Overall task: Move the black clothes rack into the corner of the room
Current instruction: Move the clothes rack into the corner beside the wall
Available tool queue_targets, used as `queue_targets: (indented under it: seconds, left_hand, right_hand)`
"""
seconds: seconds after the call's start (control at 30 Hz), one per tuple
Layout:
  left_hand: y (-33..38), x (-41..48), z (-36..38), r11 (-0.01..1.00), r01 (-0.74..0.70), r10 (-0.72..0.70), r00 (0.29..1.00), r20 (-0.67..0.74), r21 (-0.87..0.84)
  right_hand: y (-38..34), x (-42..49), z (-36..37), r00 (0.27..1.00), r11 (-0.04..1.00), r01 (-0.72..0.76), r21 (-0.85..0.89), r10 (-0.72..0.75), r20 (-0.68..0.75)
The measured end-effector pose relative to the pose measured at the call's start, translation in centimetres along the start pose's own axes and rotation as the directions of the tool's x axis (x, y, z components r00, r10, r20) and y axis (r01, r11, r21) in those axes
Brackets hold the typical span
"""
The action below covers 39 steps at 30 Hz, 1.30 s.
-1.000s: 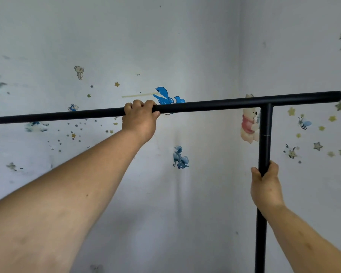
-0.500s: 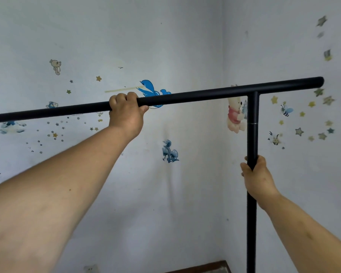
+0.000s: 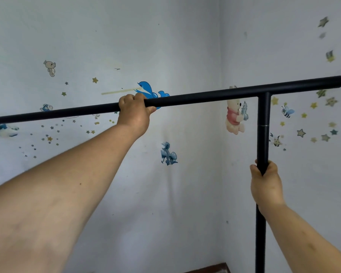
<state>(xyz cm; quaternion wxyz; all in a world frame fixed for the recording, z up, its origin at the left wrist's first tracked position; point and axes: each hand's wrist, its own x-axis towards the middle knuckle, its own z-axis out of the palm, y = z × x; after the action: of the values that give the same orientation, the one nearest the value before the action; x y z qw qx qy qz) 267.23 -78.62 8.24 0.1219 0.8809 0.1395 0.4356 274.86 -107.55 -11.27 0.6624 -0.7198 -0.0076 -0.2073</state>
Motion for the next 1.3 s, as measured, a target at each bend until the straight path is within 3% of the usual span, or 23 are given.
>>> queue_targets:
  seconds: [0.4,0.9,1.3]
  left_hand:
    - [-1.1,1.6,1.0,1.0,0.012,-0.012,1.0,0.022,0.026]
    - [-2.5,2.7,3.1,0.965,-0.056,0.05,0.998,0.028,0.258]
    - [-6.4,6.3,6.9,0.952,0.004,0.016,0.998,-0.061,0.307]
  right_hand:
    - [0.8,2.6,2.6,1.0,1.0,0.01,-0.005,-0.01,0.0]
    - [2.1,7.1,5.2,0.998,0.999,0.014,0.033,-0.016,0.067]
    - [3.7,11.2,12.2,0.997,0.999,0.027,0.039,-0.03,0.075]
